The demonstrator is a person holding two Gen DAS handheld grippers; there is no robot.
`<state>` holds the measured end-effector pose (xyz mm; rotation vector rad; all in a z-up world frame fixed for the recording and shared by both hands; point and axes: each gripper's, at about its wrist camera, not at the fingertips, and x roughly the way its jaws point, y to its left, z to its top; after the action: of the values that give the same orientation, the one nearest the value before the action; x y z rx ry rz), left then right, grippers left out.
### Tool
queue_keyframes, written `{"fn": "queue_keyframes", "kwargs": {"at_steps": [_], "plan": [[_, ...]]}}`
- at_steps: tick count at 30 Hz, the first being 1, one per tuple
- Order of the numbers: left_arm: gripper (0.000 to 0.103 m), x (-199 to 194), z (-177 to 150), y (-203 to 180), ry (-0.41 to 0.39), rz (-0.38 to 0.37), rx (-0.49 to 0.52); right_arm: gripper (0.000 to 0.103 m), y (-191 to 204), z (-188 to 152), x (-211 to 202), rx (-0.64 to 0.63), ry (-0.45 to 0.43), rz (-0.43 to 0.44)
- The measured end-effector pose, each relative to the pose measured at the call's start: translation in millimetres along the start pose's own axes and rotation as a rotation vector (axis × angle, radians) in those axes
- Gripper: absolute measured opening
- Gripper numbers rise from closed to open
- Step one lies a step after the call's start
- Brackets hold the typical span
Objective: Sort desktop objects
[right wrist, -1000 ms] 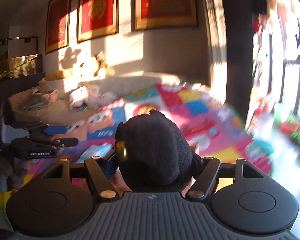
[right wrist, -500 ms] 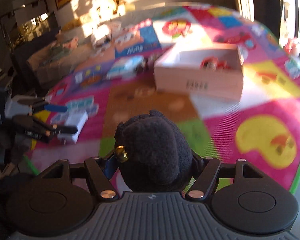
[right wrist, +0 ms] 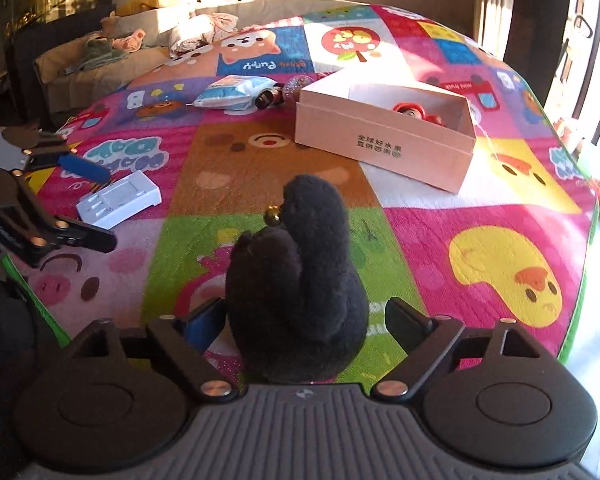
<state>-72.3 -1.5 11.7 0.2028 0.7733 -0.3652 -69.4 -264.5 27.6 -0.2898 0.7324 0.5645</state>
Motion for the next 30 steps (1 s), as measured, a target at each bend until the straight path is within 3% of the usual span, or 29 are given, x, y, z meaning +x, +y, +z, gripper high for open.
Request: {"fn": "queue_keyframes", "kwargs": {"at_steps": [5,7,8,10,12,15,17,21,24,27,30], "plan": [[0.100,8,4,-6,0.009,0.025,-0.046,0.088,4,2,2,-0.014,-0.010,0.005],[0.082,8,4,-8,0.001,0.023,-0.042,0.087,4,3,2,-0.011,-0.024,0.001],[0.078,8,4,-7,-0.001,0.022,-0.051,0.086,4,3,1,-0.005,-0.034,-0.001],[0.063,7,5,-9,-0.011,0.032,-0.054,0.073,2,5,2,0.016,-0.039,0.003],[0.053,4,5,-10,-0.019,0.038,-0.052,0.069,1,6,4,0.023,-0.022,0.006],[0.053,-1,7,-10,-0.032,0.058,-0.032,0.066,-2,14,-5,0.006,-0.037,-0.001],[0.053,-10,17,-8,-0.067,0.069,-0.015,0.066,-22,34,-29,0.061,-0.115,-0.004],[0.053,-35,66,1,-0.220,0.108,0.027,0.067,-76,89,-97,0.206,-0.358,-0.032],[0.053,-42,116,4,-0.345,0.111,0.050,0.067,-92,122,-122,0.186,-0.467,-0.079],[0.053,-22,166,4,-0.406,0.090,0.028,0.067,-98,145,-118,0.153,-0.480,-0.113],[0.053,16,209,3,-0.402,0.014,-0.013,0.067,-107,165,-102,0.150,-0.462,-0.088]]}}
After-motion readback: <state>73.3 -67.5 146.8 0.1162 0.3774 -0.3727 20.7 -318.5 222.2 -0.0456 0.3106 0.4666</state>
